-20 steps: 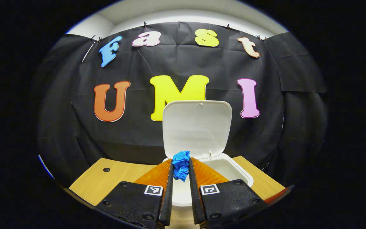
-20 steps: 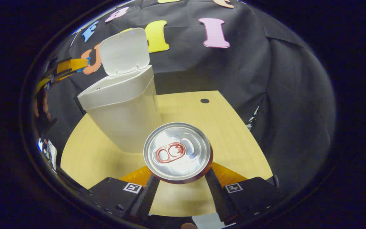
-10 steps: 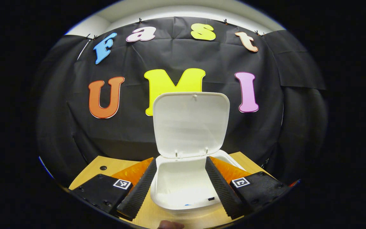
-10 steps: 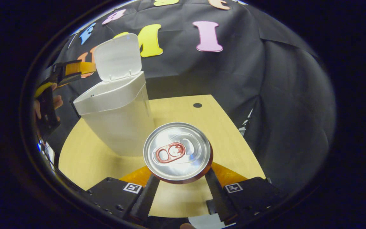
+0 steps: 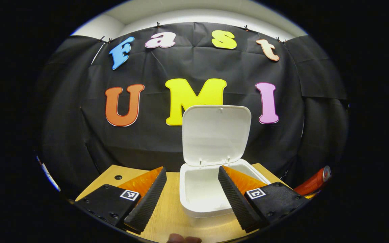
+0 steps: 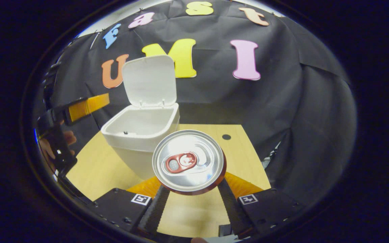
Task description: Press the lid of the desktop garbage bin to open it, pick up the crumpled paper on the desktop and throw it into the bin, then pick up the pop can on the desktop and drop it into the bin, and finally close the garbage bin lid.
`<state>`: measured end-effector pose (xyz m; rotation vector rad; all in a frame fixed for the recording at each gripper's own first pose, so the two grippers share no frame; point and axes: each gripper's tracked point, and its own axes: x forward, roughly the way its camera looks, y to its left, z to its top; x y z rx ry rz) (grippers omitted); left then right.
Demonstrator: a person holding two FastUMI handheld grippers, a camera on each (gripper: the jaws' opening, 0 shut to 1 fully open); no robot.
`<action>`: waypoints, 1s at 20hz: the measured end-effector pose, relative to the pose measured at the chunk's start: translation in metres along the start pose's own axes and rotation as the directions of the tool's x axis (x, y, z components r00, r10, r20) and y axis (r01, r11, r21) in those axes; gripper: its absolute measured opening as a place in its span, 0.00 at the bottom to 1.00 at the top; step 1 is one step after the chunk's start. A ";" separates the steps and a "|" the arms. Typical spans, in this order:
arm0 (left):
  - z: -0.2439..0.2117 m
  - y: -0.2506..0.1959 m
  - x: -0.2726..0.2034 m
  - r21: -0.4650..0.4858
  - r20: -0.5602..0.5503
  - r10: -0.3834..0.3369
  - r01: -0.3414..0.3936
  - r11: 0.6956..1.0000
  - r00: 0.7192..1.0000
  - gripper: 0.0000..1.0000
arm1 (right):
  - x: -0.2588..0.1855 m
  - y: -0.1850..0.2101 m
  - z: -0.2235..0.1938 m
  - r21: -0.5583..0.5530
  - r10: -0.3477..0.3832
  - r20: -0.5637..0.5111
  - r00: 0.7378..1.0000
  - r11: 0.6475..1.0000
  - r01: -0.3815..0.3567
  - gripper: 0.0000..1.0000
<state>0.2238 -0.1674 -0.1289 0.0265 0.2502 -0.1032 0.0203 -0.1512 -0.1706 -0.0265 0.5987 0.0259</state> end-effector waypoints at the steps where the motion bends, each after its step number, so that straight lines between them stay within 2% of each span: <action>1: 0.000 0.004 -0.007 -0.002 0.004 0.006 -0.006 1.000 1.000 0.99 | 0.001 0.005 0.016 -0.014 0.013 0.015 1.000 1.000 -0.013 0.79; 5: 0.001 0.026 -0.034 -0.005 0.022 0.060 -0.060 0.998 0.998 0.99 | 0.013 0.033 0.071 -0.051 0.081 0.056 0.995 0.996 -0.079 0.79; 8: 0.005 0.042 -0.053 -0.018 0.026 0.112 -0.112 0.994 0.993 0.99 | 0.032 0.064 0.090 -0.091 0.144 0.051 0.988 0.986 -0.139 0.79; 12: 0.009 0.073 -0.076 -0.013 0.035 0.204 -0.204 0.979 0.978 0.99 | 0.059 0.104 0.101 -0.141 0.211 0.022 0.977 0.968 -0.206 0.79; 17: 0.007 0.105 -0.099 -0.016 0.028 0.314 -0.314 0.949 0.949 0.99 | 0.091 0.131 0.105 -0.173 0.242 -0.022 0.970 0.955 -0.242 0.79; 20: 0.010 0.114 -0.107 -0.009 0.033 0.346 -0.346 0.938 0.938 0.99 | 0.100 0.138 0.102 -0.167 0.246 -0.049 0.968 0.954 -0.251 0.79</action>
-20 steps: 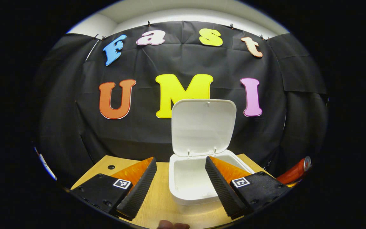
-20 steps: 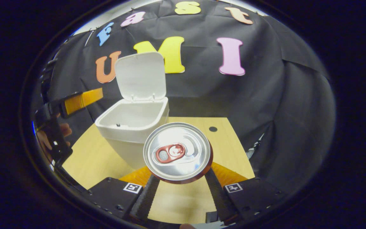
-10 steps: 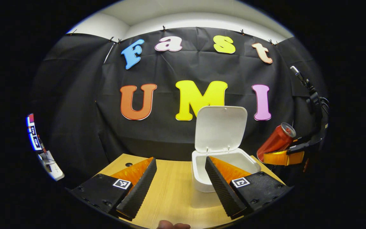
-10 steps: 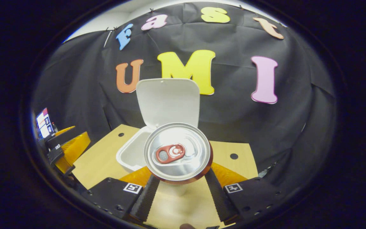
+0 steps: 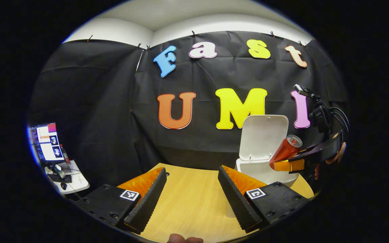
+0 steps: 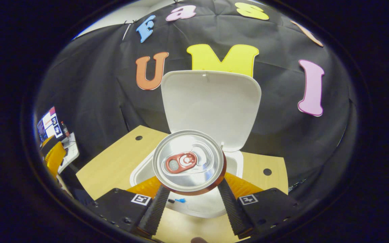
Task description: Press the lid of the desktop garbage bin to open it, pick up the crumpled paper on the desktop and throw it into the bin, then pick up the pop can on the desktop and drop it into the bin, and finally close the garbage bin lid.
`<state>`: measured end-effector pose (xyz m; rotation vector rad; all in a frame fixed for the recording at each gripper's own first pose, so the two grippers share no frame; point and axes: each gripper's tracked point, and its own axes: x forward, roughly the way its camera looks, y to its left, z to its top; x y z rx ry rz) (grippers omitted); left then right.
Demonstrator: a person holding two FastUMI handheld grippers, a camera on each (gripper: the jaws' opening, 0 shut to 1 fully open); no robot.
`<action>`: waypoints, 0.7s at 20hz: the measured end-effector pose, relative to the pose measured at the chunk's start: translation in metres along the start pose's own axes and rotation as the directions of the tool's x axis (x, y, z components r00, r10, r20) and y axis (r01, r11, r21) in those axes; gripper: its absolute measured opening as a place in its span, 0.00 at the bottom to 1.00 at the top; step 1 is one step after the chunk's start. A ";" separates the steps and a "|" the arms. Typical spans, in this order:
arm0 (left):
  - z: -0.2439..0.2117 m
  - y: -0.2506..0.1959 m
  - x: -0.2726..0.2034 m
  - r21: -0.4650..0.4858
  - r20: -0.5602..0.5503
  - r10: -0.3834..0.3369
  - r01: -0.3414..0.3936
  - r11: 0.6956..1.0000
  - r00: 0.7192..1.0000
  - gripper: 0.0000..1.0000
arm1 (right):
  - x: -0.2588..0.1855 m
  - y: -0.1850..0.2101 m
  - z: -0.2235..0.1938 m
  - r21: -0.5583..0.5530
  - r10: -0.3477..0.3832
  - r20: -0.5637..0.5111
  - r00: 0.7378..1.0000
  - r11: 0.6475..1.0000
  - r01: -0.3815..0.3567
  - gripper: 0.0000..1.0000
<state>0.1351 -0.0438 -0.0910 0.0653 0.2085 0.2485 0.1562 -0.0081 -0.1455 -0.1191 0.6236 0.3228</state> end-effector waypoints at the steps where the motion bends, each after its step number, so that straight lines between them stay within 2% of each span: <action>1: -0.001 0.002 -0.003 0.004 0.000 0.005 -0.005 1.000 1.000 0.99 | 0.002 0.001 0.000 0.001 -0.001 -0.007 1.000 1.000 0.001 0.79; 5: 0.000 -0.001 -0.007 0.021 0.001 -0.002 0.002 1.000 1.000 0.99 | 0.015 -0.002 -0.010 0.029 -0.012 -0.040 0.999 0.999 0.014 0.79; 7: -0.002 -0.002 -0.007 0.027 -0.001 -0.008 0.008 1.000 1.000 0.99 | 0.018 -0.006 -0.009 0.062 -0.024 -0.047 0.999 0.998 0.027 0.82; 8: -0.003 -0.002 -0.008 0.030 -0.002 -0.008 0.008 1.000 1.000 0.99 | 0.017 -0.009 -0.009 0.077 -0.029 -0.043 0.999 0.996 0.032 0.83; 9: -0.003 -0.003 -0.009 0.032 -0.003 -0.008 0.008 0.999 1.000 0.99 | 0.016 -0.012 -0.008 0.090 -0.033 -0.036 0.999 0.995 0.036 0.88; 14: -0.006 -0.006 -0.009 0.027 -0.009 -0.020 0.020 0.999 1.000 0.99 | -0.002 -0.035 0.005 0.156 -0.091 0.032 0.995 0.984 0.085 0.90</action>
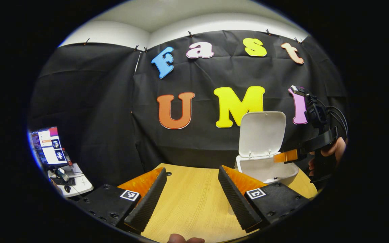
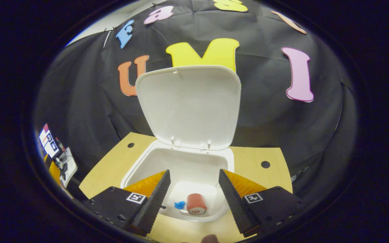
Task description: Press the lid of the desktop garbage bin to open it, pick up the crumpled paper on the desktop and throw it into the bin, then pick up the pop can on the desktop and drop it into the bin, and finally close the garbage bin lid.
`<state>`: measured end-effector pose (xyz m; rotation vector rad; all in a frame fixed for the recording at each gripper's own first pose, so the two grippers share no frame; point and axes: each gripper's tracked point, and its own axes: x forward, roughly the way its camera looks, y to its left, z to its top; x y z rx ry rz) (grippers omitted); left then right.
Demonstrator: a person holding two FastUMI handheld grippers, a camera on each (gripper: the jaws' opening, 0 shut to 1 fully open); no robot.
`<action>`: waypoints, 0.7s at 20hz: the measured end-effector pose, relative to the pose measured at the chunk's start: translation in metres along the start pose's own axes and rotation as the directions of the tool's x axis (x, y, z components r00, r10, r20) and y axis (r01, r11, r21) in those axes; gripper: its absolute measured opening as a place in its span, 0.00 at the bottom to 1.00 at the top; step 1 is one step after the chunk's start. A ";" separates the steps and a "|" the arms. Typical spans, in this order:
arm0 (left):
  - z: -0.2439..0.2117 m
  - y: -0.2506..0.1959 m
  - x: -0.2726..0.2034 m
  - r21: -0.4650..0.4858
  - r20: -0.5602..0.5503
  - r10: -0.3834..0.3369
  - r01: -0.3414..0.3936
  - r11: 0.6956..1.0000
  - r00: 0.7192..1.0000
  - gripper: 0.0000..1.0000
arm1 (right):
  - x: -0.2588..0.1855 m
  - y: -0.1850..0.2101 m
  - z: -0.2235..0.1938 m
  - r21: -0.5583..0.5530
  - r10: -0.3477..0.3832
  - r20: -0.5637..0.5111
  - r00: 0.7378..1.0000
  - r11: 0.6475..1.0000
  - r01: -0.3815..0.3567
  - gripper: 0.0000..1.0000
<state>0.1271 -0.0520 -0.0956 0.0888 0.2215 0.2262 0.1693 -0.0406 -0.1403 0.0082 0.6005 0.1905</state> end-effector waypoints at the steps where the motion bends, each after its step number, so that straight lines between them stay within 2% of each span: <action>1: -0.001 -0.001 0.000 -0.003 -0.002 -0.006 0.006 1.000 1.000 0.99 | -0.004 -0.005 0.006 0.008 -0.017 0.024 1.000 1.000 0.016 0.90; 3: 0.000 -0.005 0.002 -0.007 -0.002 -0.019 0.019 1.000 1.000 0.99 | -0.017 -0.018 0.019 0.014 -0.073 0.074 0.995 0.997 0.072 0.93; 6: 0.002 -0.012 0.005 -0.008 0.003 -0.044 0.044 0.999 0.999 0.99 | -0.044 -0.022 0.050 0.049 -0.120 0.153 0.981 0.992 0.113 0.93; 10: 0.009 -0.022 0.007 -0.004 0.020 -0.081 0.081 0.997 0.996 0.99 | -0.078 -0.013 0.096 0.096 -0.144 0.270 0.952 0.988 0.122 0.93; 14: 0.015 -0.024 0.008 -0.004 0.036 -0.098 0.098 0.995 0.995 0.99 | -0.084 0.001 0.141 0.085 -0.152 0.349 0.925 0.988 0.130 0.94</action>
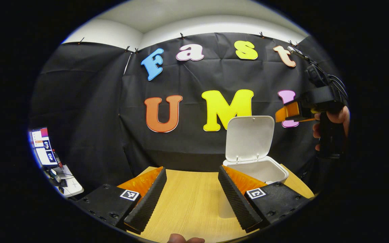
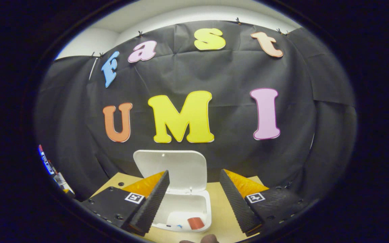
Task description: Press the lid of the desktop garbage bin to open it, pick up the crumpled paper on the desktop and throw it into the bin, then pick up the pop can on the desktop and drop it into the bin, and finally close the garbage bin lid.
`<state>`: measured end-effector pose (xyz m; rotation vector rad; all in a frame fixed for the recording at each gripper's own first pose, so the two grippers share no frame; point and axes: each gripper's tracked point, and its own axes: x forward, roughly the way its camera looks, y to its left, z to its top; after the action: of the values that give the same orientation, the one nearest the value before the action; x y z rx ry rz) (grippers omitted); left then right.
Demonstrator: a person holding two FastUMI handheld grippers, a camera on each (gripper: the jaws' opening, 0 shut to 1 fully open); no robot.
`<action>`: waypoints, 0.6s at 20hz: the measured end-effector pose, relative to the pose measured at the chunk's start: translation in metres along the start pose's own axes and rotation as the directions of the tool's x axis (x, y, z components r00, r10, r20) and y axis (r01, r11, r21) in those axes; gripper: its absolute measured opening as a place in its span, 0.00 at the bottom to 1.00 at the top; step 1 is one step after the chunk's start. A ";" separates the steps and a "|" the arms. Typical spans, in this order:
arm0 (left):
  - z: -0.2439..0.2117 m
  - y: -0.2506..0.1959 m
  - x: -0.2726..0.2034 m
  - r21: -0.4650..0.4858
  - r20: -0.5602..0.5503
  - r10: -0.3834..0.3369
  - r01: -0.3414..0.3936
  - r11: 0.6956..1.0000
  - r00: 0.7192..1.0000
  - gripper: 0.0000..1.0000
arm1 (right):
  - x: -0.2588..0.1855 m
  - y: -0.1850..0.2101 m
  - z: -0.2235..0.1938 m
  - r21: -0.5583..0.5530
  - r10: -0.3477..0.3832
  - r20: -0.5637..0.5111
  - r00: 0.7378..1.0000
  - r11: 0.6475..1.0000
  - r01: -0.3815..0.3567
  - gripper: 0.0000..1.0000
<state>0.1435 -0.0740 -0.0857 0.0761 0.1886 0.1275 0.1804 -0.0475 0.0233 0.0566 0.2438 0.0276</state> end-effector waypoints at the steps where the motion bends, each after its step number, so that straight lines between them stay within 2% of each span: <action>1: 0.002 0.001 0.000 -0.002 0.003 0.002 -0.002 1.000 1.000 0.99 | 0.007 0.006 0.009 -0.004 0.003 0.012 1.000 1.000 -0.003 0.94; 4: 0.005 0.010 -0.001 -0.001 0.013 0.028 -0.028 1.000 1.000 0.99 | 0.030 0.022 0.029 -0.024 0.009 0.047 0.999 1.000 -0.008 0.94; 12: -0.010 0.032 -0.001 -0.041 -0.030 0.101 -0.102 0.994 0.994 0.99 | 0.080 0.045 0.008 -0.038 0.033 -0.010 0.999 0.999 -0.034 0.94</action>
<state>0.1369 -0.0416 -0.0921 0.0419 0.2095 0.2341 0.2592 -0.0003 0.0147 0.0227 0.2514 0.0658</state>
